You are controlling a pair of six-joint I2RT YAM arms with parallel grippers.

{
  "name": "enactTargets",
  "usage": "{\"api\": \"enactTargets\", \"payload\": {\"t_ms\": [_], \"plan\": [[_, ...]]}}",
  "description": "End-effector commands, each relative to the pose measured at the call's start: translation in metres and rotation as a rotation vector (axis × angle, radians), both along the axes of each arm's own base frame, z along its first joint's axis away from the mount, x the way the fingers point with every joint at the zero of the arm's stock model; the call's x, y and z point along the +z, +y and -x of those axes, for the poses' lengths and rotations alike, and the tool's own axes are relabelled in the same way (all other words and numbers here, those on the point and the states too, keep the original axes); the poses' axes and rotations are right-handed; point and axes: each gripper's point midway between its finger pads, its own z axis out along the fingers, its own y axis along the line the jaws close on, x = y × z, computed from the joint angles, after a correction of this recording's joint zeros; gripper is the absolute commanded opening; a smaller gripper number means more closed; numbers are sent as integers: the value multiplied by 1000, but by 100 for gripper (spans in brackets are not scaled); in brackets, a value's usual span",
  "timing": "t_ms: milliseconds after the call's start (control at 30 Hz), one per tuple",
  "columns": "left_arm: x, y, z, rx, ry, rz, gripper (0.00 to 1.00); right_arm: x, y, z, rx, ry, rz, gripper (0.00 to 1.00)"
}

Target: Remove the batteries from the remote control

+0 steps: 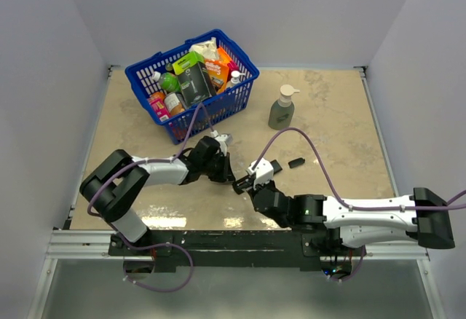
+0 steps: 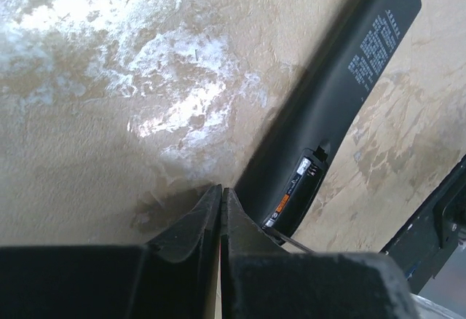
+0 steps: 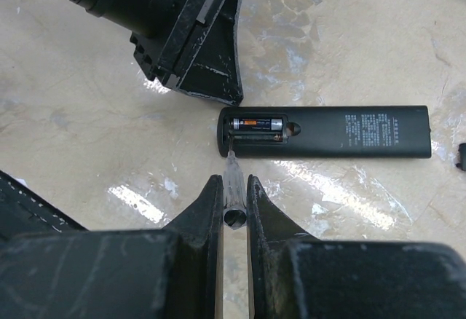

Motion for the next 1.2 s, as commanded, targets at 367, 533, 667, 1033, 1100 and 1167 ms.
{"api": "enactTargets", "payload": {"t_ms": [367, 533, 667, 1033, 1100, 1167], "plan": [[9, 2, 25, -25, 0, 21, 9, -6, -3, -5, -55, -10, 40, 0], [3, -2, 34, -31, 13, 12, 9, 15, 4, -14, -8, -124, 33, 0], [4, 0, 36, -19, 12, 11, 9, 31, 11, -18, 37, -199, -3, 0], [31, 27, 15, 184, -87, -13, 12, 18, 36, -22, 136, -267, 119, 0], [36, 40, 7, 243, -86, -27, 12, 18, 42, -21, 168, -275, 129, 0], [44, 51, -5, 303, -114, -36, 13, 23, 52, -20, 200, -287, 111, 0]]}}
